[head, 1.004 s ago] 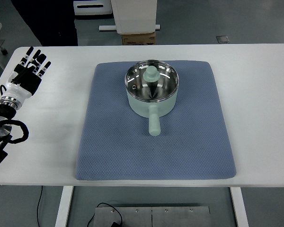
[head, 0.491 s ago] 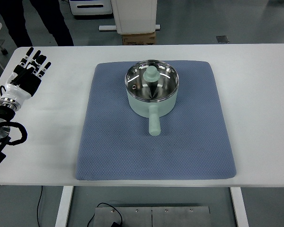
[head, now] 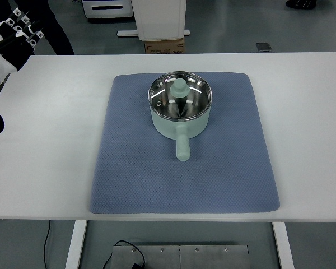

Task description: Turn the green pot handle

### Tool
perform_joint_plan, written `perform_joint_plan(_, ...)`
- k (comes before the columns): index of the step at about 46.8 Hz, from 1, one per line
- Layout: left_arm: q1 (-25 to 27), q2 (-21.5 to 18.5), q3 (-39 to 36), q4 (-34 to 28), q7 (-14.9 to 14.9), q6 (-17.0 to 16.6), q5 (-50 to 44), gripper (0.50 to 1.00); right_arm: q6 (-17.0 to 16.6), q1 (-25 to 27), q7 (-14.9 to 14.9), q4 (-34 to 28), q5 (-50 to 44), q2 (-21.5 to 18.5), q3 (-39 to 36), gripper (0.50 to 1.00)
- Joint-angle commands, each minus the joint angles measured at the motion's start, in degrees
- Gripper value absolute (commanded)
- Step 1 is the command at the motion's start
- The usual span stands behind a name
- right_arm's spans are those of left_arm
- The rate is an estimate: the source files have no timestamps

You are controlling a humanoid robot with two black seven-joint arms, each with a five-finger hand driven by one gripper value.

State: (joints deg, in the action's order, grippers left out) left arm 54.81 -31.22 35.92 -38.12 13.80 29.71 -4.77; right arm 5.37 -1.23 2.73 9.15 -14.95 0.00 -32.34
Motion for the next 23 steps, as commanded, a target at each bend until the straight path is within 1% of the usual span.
perform_joint_plan(1,3.11,0.20,-1.73,-2.66,-0.08,0.08,1.08,1.000,-0.01,0.00,0.00,-0.01,0.01,0.00,0.00,1.000)
perform_joint_plan(7,8.90,0.90,-6.30,-7.84,-0.08,0.08,3.01,1.000,-0.01,0.00,0.00,-0.01,-0.08,0.00,0.00,1.000)
perform_joint_plan(10,11.89,1.43,-9.19,-10.39,-0.70,0.08,4.33,1.000,-0.01,0.00,0.00,-0.01,0.01,0.00,0.00,1.000)
perform_joint_plan(14,15.06,4.41,-12.19,-12.77,-1.66,0.17,5.91,1.000,-0.01,0.00,0.00,0.07,-0.08,0.00,0.00,1.000)
perform_joint_plan(18,17.17,6.08,-14.91,-14.35,-3.42,2.01,7.49,1.000,-0.01,0.00,0.00,-0.01,-0.08,0.00,0.00,1.000)
perform_joint_plan(23,18.93,9.16,-17.64,-15.93,-6.14,4.48,9.95,1.000,-0.01,0.00,0.00,0.07,0.01,0.00,0.00,1.000)
